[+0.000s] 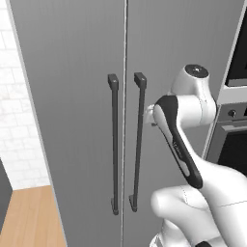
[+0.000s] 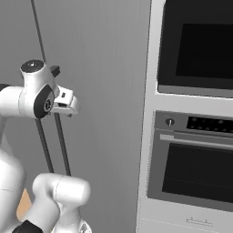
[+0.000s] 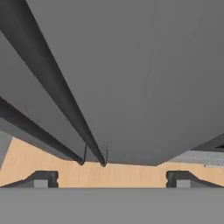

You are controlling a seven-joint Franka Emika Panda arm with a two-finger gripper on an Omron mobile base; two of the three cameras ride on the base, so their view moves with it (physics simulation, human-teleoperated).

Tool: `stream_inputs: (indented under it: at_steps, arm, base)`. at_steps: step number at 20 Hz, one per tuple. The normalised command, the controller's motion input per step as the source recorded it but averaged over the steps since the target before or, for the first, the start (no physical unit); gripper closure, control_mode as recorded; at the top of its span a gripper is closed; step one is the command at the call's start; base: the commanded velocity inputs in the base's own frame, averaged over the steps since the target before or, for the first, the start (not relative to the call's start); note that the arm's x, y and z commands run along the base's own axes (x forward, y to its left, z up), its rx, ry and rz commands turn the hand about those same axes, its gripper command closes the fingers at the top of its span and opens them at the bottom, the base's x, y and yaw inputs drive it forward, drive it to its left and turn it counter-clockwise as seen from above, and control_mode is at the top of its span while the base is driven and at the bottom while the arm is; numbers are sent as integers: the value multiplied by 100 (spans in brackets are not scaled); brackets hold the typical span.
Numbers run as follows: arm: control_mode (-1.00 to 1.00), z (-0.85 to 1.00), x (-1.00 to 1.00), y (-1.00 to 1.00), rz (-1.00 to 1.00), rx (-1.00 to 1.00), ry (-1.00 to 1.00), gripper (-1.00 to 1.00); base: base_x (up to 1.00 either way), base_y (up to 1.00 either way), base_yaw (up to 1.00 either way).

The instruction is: Take the strawberry from the fridge and place it on top of the pancake, located on the dining counter.

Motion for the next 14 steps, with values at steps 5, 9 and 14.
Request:
stream_inputs:
  at_steps: [5, 9, 14]
  arm:
    - [-100, -24, -10, 30, 0, 0, -9, -100]
    - [-100, -10, 11, 24, 0, 0, 0, -100]
    - [-100, -12, -11, -2, 0, 0, 0, -100]
  base:
    - [0, 0, 0]
    - [0, 0, 0]
    - [0, 0, 0]
